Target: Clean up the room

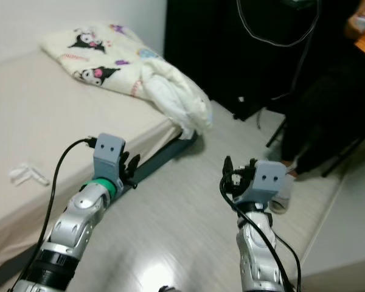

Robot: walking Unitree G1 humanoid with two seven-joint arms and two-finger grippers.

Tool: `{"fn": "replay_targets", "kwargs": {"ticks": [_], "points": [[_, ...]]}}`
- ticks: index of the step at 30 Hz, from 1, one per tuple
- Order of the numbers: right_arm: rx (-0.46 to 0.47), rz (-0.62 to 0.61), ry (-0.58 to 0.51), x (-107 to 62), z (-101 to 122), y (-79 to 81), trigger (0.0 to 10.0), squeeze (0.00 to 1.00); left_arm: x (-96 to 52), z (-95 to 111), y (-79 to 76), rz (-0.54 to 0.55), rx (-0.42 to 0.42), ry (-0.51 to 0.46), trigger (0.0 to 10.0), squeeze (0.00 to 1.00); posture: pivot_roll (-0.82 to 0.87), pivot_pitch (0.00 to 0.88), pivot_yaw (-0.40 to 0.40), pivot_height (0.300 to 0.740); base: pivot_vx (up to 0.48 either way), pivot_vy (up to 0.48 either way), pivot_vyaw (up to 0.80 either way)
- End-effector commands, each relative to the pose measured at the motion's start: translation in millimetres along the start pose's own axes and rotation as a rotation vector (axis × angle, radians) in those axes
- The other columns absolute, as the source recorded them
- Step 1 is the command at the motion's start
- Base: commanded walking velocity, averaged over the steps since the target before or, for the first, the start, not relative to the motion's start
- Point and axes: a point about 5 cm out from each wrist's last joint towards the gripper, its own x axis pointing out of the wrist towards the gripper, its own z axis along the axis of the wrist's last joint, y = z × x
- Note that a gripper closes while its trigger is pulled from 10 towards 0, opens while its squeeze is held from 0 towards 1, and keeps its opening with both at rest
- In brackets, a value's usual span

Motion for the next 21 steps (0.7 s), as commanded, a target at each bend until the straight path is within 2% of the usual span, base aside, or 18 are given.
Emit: {"fn": "replay_targets", "kwargs": {"ticks": [1,21], "points": [[0.001,-0.012,0.029,-4.0,-6.3,-3.4,10.0,0.0,-2.0,-10.6,-0.1,0.0,0.001,0.033,10.0,0.0,-0.06,0.081,0.015,0.74,0.0,0.0,-0.78],[0.005,-0.011,0.038,-5.8,-8.3,-2.5,10.0,0.0,-3.4,-17.1,1.7,0.009,0.002,0.046,10.0,0.0,-0.06,0.092,0.014,0.74,0.0,0.0,-0.78]]}}
